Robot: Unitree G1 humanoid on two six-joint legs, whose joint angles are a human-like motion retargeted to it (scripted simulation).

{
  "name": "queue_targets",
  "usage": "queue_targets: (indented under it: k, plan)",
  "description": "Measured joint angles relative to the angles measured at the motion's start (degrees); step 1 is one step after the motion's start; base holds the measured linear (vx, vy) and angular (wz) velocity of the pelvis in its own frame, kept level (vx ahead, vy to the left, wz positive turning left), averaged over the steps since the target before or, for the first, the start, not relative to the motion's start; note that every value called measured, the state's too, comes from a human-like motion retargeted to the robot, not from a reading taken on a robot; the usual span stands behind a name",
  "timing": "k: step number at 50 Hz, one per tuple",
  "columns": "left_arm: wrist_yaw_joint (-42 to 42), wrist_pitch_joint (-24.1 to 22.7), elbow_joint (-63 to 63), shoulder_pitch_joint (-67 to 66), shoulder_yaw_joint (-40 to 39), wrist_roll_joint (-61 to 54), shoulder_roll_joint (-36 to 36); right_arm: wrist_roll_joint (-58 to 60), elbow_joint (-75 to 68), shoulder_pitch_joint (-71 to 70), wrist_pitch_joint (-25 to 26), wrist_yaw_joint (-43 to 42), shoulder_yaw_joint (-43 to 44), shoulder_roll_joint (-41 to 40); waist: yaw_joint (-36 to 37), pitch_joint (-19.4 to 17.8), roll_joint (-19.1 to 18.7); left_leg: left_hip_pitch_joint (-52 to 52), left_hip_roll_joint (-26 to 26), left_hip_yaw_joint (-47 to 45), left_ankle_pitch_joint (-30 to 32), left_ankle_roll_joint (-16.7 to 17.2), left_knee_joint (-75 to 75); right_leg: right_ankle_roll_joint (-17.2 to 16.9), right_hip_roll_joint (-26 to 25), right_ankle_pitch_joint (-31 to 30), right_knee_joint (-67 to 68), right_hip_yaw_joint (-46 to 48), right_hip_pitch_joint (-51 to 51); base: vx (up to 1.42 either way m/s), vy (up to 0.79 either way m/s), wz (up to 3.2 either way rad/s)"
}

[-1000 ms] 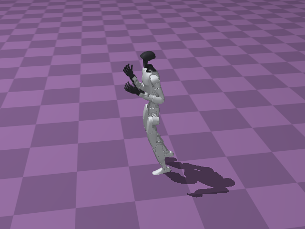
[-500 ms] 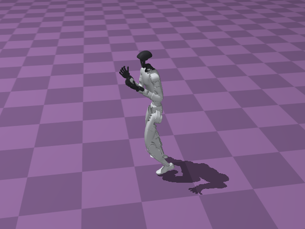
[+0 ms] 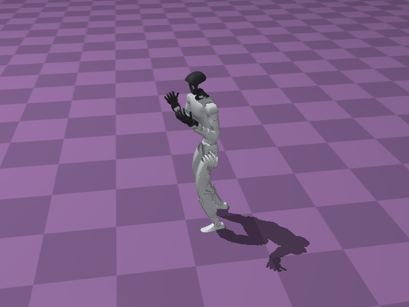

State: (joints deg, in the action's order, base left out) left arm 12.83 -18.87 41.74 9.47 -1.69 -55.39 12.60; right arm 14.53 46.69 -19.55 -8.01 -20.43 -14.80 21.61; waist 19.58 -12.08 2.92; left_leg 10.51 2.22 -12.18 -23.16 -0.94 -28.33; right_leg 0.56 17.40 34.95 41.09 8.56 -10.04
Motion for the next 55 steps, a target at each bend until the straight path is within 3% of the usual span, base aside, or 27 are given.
queue_targets:
  k: [3,5,8,10,12,15,17,18,20,22,23,25,28,30,33,35,36,38,40,41,43,45,46,48,50,53,55]
  plan:
    - [10.3,2.3,-0.7,1.5,-7.8,28.0,14.2,-26.6,4.8,8.6,-7.0,9.5,-6.5,3.2,-14.9,4.6,-5.1,-6.3,-2.2,-1.3,13.0,5.3,16.5,0.3,-4.8,-8.4,-13.5,1.5,2.0,0.07,0.05,-1.03]
    - [17.7,6.3,-5.0,4.8,-8.0,46.1,22.0,-30.1,5.9,10.5,-7.6,12.7,-6.1,9.3,-22.4,5.6,-9.9,-9.3,-3.8,-1.5,21.5,8.4,24.3,-0.1,-8.4,-18.1,-22.5,1.7,4.3,0.03,-0.02,-1.06]
    - [23.4,14.1,-19.4,16.7,-0.7,62.9,34.9,-26.7,4.5,11.9,-6.5,13.1,-0.9,19.0,-29.4,7.0,-13.9,-11.4,-4.5,-1.4,24.2,11.2,28.0,-3.5,-10.5,-31.7,-30.8,-2.6,6.4,0.01,-0.07,-0.92]
    - [22.0,18.5,-36.5,32.9,10.6,67.6,46.0,-26.2,3.3,11.6,-5.1,13.5,3.5,23.7,-32.7,7.0,-13.9,-12.7,-4.5,-3.3,20.3,10.3,26.8,-6.3,-9.9,-34.6,-33.4,-6.2,7.4,-0.06,-0.12,-0.67]
    - [17.8,22.3,-62.6,61.9,37.0,71.7,50.4,-25.2,1.8,10.8,-4.4,11.2,7.5,24.7,-33.4,6.4,-11.8,-12.9,-4.5,-7.0,14.5,6.6,21.1,-7.6,-7.7,-29.6,-33.4,-7.4,7.4,-0.13,-0.13,-0.58]
    - [4.2,24.9,-101.5,93.9,74.3,78.5,44.8,-19.7,1.1,4.5,-3.6,3.0,5.9,22.0,-35.6,4.3,-8.7,-9.8,-8.4,-12.4,2.4,0.0,2.0,-5.8,-5.0,-16.0,-29.7,-5.2,5.9,-0.16,-0.12,-0.68]
    - [-9.7,23.8,-113.5,99.8,81.9,80.7,45.4,-14.8,1.9,-3.4,-2.3,0.1,2.0,18.9,-38.9,1.1,-9.9,-7.7,-15.0,-13.4,-4.3,-1.2,-12.6,-0.9,-6.7,-7.7,-21.7,-5.0,3.0,-0.13,-0.06,-0.92]
    - [-14.6,23.4,-114.1,101.5,81.9,82.1,47.9,-13.5,2.0,-7.8,-1.8,0.5,1.0,17.2,-40.7,-0.6,-10.8,-6.9,-18.3,-12.8,-6.5,-0.7,-18.6,1.4,-8.2,-4.3,-16.2,-5.4,0.9,-0.06,-0.04,-0.9]
    - [-14.3,22.0,-104.2,106.3,81.9,83.0,54.8,-13.0,1.1,-15.7,-2.0,2.6,1.2,11.0,-43.1,-3.0,-10.9,-5.8,-22.6,-10.5,-8.9,1.4,-26.3,3.0,-10.7,-0.2,-6.8,-5.7,-2.7,0.03,-0.06,-0.67]
    - [-1.4,20.9,-84.4,105.2,77.7,77.9,58.7,-8.3,-1.0,-19.7,-1.4,3.4,2.9,3.5,-41.4,-2.2,-9.0,-6.1,-23.0,-9.0,-8.5,2.3,-26.1,1.1,-11.3,0.0,-5.3,-5.4,-2.8,0.16,-0.09,-0.16]
    - [5.9,20.6,-74.0,101.3,72.7,76.2,59.2,0.8,-3.1,-21.6,1.0,3.1,3.8,1.5,-39.5,-1.4,-8.0,-6.7,-22.2,-8.8,-7.9,2.0,-23.8,0.4,-11.1,-1.0,-7.0,-5.2,-1.8,0.2,-0.08,0.23]
    - [18.5,19.1,-53.0,82.9,53.9,74.1,57.8,1.8,-5.0,-24.6,-1.4,-2.2,3.0,-3.9,-35.5,1.1,-6.8,-8.5,-19.7,-8.7,-5.2,1.6,-15.7,0.0,-10.5,-5.9,-14.9,-4.0,2.5,0.22,-0.04,0.58]
    - [17.1,9.3,-25.1,37.6,16.3,60.4,39.4,15.8,-13.6,-27.6,2.1,-14.0,2.6,-1.5,-27.3,7.7,-6.7,-10.0,-13.3,-6.1,3.9,3.3,2.0,-0.5,-9.9,-20.2,-31.2,-0.8,9.3,0.22,0.03,0.85]
    - [5.2,3.3,-13.5,13.6,4.6,36.9,24.6,22.9,-24.0,-31.9,7.0,-19.6,-0.5,-2.8,-22.2,10.8,-4.9,-11.2,-9.2,-1.9,11.3,5.6,14.0,-1.7,-10.0,-29.3,-37.9,1.5,12.2,0.21,0.06,0.75]
    - [-10.3,3.0,-10.5,-10.6,2.3,-1.2,9.8,23.8,-48.6,-44.1,14.5,-18.0,-6.4,-2.7,-12.7,13.1,-2.4,-12.2,-6.8,5.1,20.0,10.5,23.9,-2.5,-11.0,-33.4,-39.8,7.0,15.1,0.21,0.07,0.64]
    - [-15.3,2.5,-12.0,-22.1,3.5,-15.9,6.0,19.7,-69.8,-54.7,17.3,-12.6,-13.2,2.4,-5.5,13.1,-2.0,-12.7,-6.8,6.3,22.9,13.6,25.0,-1.1,-11.4,-30.8,-37.2,10.4,17.6,0.19,0.11,0.81]
    - [-16.9,2.6,-12.7,-25.6,3.5,-18.6,7.1,17.2,-81.5,-60.7,17.0,-7.8,-19.9,6.4,-1.9,12.0,-2.4,-13.1,-7.3,5.6,21.1,13.8,23.4,-0.4,-11.3,-27.8,-33.1,11.0,18.4,0.14,0.15,1.08]
    - [-20.2,4.0,-13.3,-29.8,3.1,-22.5,11.2,10.6,-98.8,-70.6,14.7,8.5,-37.9,16.4,5.0,9.6,-3.2,-12.8,-8.2,4.5,14.0,11.7,18.3,0.3,-9.8,-20.3,-20.5,11.6,18.0,0.08,0.16,1.44]
    - [-22.4,5.7,-13.4,-29.5,3.5,-27.1,15.9,0.7,-108.9,-76.5,12.8,20.6,-53.9,25.6,10.5,6.7,-2.0,-9.7,-7.4,5.5,4.4,6.4,10.1,-0.3,-5.6,-12.5,-4.2,12.0,14.7,0.02,0.11,1.88]
    - [-22.5,6.8,-13.7,-27.9,4.0,-30.0,16.6,-5.4,-111.2,-77.2,14.2,18.4,-54.0,28.9,11.9,5.0,-1.0,-7.2,-6.0,7.1,1.1,3.3,5.4,-0.1,-3.3,-9.8,2.0,12.0,13.3,0.0,0.03,2.07]
    - [-21.6,8.7,-14.8,-24.7,4.5,-36.5,14.7,-20.6,-111.4,-76.8,15.4,8.3,-42.8,33.5,13.5,1.8,-0.4,-2.9,-3.8,10.2,-2.3,0.3,-2.5,0.9,-0.5,-6.3,10.1,11.1,11.4,0.04,-0.03,1.98]
    - [-20.7,10.1,-16.7,-21.7,3.7,-46.4,8.8,-44.3,-98.7,-67.1,8.3,-1.6,-17.5,33.7,12.9,-0.4,-0.9,-1.6,-3.0,12.5,-1.2,3.2,-5.3,2.0,-1.7,-5.4,10.8,8.6,11.3,0.13,-0.06,1.46]
    - [-19.8,10.5,-16.8,-21.4,3.7,-53.1,4.1,-55.8,-86.1,-56.9,3.4,-1.5,-7.4,29.7,12.2,-0.6,-1.0,-3.1,-3.2,13.2,0.5,4.9,-3.1,2.1,-3.4,-5.7,7.8,6.9,11.8,0.18,-0.07,0.89]
    - [-18.6,9.8,-16.1,-21.0,3.6,-57.6,-4.4,-65.9,-64.7,-39.8,-4.3,-0.8,2.9,20.8,10.8,0.2,-0.4,-6.6,-3.6,14.0,4.7,6.4,3.9,1.9,-6.2,-6.3,0.0,3.9,12.3,0.19,-0.09,0.34]
    - [-18.3,8.8,-15.6,-19.8,2.0,-57.6,-9.4,-54.7,-48.6,-26.7,-5.8,-1.5,4.3,13.2,9.4,1.8,0.6,-9.9,-3.8,13.9,10.3,5.7,12.5,1.0,-8.2,-8.6,-10.5,2.2,12.2,0.13,-0.12,-0.01]
    - [-17.2,8.2,-14.2,-16.9,0.6,-50.5,-14.3,-31.5,-33.0,-12.1,-1.8,2.2,5.9,6.0,6.5,3.7,1.5,-11.0,-3.2,11.5,17.0,4.6,18.4,-0.5,-8.8,-18.7,-25.9,1.8,12.4,0.05,-0.16,0.14]
    - [-16.2,8.2,-12.8,-14.6,2.5,-46.9,-15.3,-28.7,-23.8,-2.4,-2.0,6.5,6.9,1.8,4.1,4.1,1.4,-9.9,-3.2,8.3,17.6,4.9,16.7,-0.8,-8.4,-23.3,-30.3,2.3,12.7,0.02,-0.17,0.34]
